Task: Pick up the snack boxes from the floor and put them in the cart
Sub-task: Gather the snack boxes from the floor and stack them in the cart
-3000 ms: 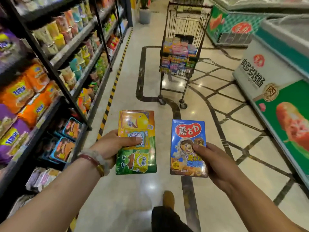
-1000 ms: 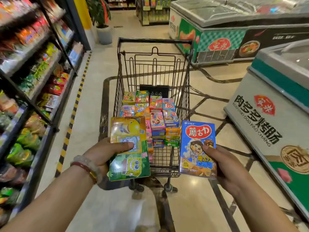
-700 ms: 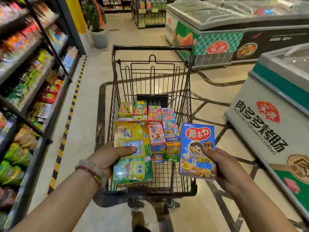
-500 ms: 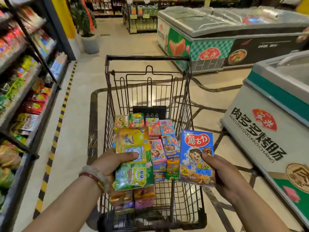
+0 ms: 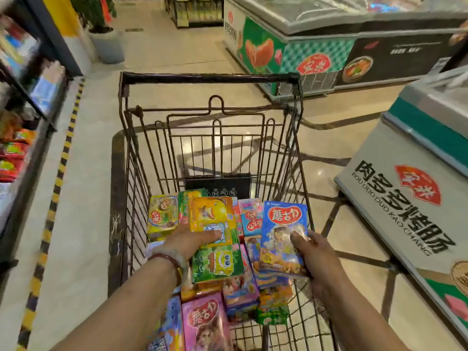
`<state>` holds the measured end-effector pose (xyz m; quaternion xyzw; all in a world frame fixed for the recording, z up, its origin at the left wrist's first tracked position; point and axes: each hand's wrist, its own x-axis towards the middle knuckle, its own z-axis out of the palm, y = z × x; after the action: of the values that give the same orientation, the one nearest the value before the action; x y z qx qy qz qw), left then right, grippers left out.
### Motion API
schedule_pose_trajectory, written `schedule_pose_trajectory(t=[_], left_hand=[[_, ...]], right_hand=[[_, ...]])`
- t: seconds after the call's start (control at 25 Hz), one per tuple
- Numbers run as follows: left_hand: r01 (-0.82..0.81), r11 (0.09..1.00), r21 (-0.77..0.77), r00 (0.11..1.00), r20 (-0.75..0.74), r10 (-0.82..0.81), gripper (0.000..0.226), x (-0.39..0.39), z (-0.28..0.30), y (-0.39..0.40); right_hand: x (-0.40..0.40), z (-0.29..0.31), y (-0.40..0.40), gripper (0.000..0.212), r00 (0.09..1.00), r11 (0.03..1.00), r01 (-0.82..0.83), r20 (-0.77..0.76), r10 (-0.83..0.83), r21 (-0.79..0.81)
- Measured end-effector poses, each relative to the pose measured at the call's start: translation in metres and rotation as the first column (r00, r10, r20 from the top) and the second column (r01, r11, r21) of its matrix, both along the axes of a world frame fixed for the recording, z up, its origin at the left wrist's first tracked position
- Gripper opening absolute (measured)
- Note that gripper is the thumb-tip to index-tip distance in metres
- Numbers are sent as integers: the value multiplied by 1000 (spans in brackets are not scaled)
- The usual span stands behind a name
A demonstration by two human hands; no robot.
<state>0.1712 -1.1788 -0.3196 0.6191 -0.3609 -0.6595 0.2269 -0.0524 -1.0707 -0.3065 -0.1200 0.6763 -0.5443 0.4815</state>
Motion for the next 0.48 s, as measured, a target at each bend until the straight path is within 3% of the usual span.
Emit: schedule_pose_trajectory(t=[0.04,0.12,0.16,0.24,0.4,0.48], left_hand=[[0,1000,-8,1000,-15,0,122,-9,-13,-16],[-9,999,-46,999,44,11,78,-31,-22,-41],[-7,998,-56,995,100,13,74,-40,-27,-52],[6,995,-99,988,155,10,91,-61,-48,-75],[70,974,-217,947,321,3,66,-88,-99,-103],[161,953,-255,905,424,-39,67,-98,-115,-111]], right_hand=[[-4,-12,-20,23,999,1000,-10,-46,10,10],[-8,-36,-55,20,988,997,-46,-145,54,60],[-10,-48,-70,22,978,994,-64,-191,79,83],[-17,-75,-101,17,956,993,-75,-278,98,91],[-29,-125,-143,17,890,986,-73,-437,133,151],[-29,-147,-157,22,837,980,-69,-524,158,185]])
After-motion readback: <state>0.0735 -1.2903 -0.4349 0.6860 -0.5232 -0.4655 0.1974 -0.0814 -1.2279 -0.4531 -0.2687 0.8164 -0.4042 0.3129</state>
